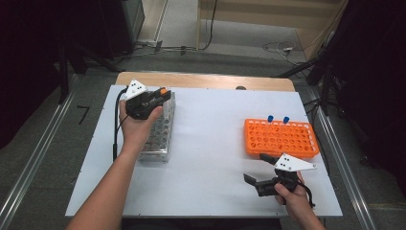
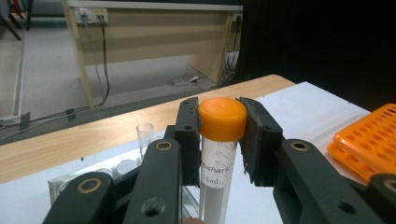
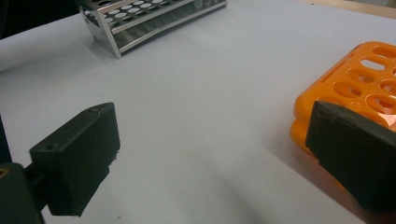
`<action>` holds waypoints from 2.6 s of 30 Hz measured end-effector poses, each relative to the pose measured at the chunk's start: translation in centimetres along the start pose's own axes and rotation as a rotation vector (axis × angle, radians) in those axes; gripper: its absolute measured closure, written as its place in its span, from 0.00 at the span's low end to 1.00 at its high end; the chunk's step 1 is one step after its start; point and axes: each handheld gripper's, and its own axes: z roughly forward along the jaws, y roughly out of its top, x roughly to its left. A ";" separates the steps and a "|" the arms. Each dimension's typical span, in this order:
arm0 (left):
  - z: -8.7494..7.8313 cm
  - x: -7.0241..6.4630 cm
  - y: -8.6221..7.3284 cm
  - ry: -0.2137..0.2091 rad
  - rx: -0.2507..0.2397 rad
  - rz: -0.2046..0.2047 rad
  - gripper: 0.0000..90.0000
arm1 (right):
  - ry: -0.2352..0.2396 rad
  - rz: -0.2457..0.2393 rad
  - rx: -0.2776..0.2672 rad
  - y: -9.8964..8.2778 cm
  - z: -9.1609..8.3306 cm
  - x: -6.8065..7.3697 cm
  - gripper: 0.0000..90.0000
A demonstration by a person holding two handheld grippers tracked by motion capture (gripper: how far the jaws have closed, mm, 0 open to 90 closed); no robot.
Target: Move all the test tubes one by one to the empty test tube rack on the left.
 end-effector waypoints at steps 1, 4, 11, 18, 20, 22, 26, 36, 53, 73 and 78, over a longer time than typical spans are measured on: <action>0.1 0.1 0.1 0.001 -0.002 -0.001 0.79 | 0.000 -0.001 0.000 0.0 0.0 0.0 0.02; 0.6 0.2 0.3 0.011 -0.007 -0.003 0.79 | 0.001 -0.003 0.001 0.0 0.1 0.1 0.02; 1.4 0.7 -0.1 0.033 -0.029 -0.020 0.79 | 0.003 -0.004 0.000 -0.1 0.1 0.1 0.02; 1.9 0.9 -0.4 0.059 -0.024 -0.026 0.79 | 0.003 -0.007 -0.001 -0.2 0.2 0.1 0.02; 2.0 0.7 -0.5 0.073 -0.005 -0.010 0.79 | 0.002 -0.008 -0.001 -0.2 0.2 0.1 0.02; 2.0 0.5 -0.8 0.083 0.013 -0.003 0.79 | 0.001 -0.007 0.002 -0.2 0.2 0.0 0.02; 1.8 0.3 -1.3 0.105 0.050 0.005 0.79 | 0.001 -0.006 0.001 -0.2 0.2 0.0 0.02; 1.9 0.0 -1.9 0.124 0.125 0.014 0.79 | 0.005 -0.009 0.003 -0.3 0.3 0.0 0.02; 1.4 -0.1 -1.6 0.052 0.131 -0.064 0.35 | -0.017 0.000 -0.025 0.0 0.0 -0.5 0.03; -2.5 -4.2 -2.2 -0.104 0.105 -0.076 0.00 | -0.110 0.041 -0.072 1.5 -1.0 -2.9 0.03; -3.6 -5.3 -2.8 -0.124 0.092 -0.080 0.00 | -0.183 0.036 -0.060 1.9 -0.9 -3.7 0.03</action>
